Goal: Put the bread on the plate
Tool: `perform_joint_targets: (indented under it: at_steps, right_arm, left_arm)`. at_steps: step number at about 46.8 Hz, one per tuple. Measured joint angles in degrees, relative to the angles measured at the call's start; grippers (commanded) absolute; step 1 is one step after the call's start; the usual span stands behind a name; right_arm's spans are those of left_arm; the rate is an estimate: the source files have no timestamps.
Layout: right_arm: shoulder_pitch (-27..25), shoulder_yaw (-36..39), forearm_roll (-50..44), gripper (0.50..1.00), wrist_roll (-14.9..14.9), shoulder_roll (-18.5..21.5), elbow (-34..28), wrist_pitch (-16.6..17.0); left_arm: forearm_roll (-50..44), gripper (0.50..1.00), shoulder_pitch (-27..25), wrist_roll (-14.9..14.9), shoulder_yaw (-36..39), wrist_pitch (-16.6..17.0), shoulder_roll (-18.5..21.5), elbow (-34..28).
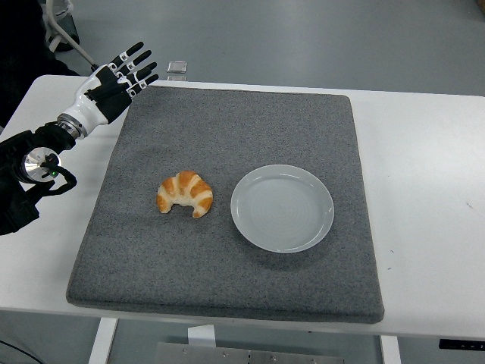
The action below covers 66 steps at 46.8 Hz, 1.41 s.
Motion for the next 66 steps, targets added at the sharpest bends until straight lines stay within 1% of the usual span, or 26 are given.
perform_joint_targets:
  at_steps: [5, 23, 34, 39, 44, 46, 53, 57, 61, 64, 66]
  right_arm:
    - [0.00, 0.00, 0.00, 0.930, 0.00, 0.00, 0.01, 0.12]
    - [0.00, 0.00, 0.00, 0.930, 0.00, 0.00, -0.01, 0.16]
    - [0.00, 0.00, 0.00, 0.930, 0.00, 0.00, -0.02, 0.14]
    - [0.00, 0.00, 0.00, 0.930, 0.00, 0.00, -0.01, 0.14]
    - [0.00, 0.00, 0.00, 0.930, -0.01, 0.00, 0.00, 0.15]
    - [0.00, 0.00, 0.00, 0.930, 0.00, 0.00, 0.01, 0.15]
    - [0.01, 0.00, 0.00, 0.930, 0.00, 0.00, -0.01, 0.16]
    - [0.00, 0.00, 0.00, 0.930, -0.01, 0.00, -0.01, 0.16]
    - [0.00, 0.00, 0.00, 0.930, 0.00, 0.00, -0.01, 0.16]
    - [0.00, 0.00, 0.00, 0.930, 0.00, 0.00, -0.01, 0.16]
    - [0.00, 0.00, 0.00, 0.930, -0.01, 0.00, -0.01, 0.16]
  left_arm:
    - [-0.04, 0.990, -0.02, 0.00, -1.07, 0.10, -0.01, 0.01]
    - [0.09, 0.990, 0.00, 0.04, -1.14, 0.13, 0.38, -0.42]
    - [0.61, 0.986, -1.39, 0.29, -0.61, 0.91, 0.77, -0.78]
    - [0.81, 0.984, -2.78, 0.65, -0.12, 0.92, 2.34, -2.00]
    - [0.82, 0.979, -4.04, 0.75, 0.85, 1.29, 5.72, -6.40]
    - [0.88, 0.979, -4.40, 0.79, 1.11, 1.89, 7.14, -8.39]
    - [0.91, 0.973, -5.38, 0.96, 1.84, 5.93, 11.15, -15.96]
    - [1.01, 0.964, -7.05, 2.18, 3.63, 8.70, 13.36, -19.72]
    - [1.68, 0.956, -10.49, 4.31, 7.67, 12.54, 15.71, -23.80]
    - [3.14, 0.943, -13.46, 5.28, 11.05, 15.28, 16.95, -26.54]
    - [5.13, 0.943, -15.83, 5.75, 13.96, 17.27, 17.82, -28.69]
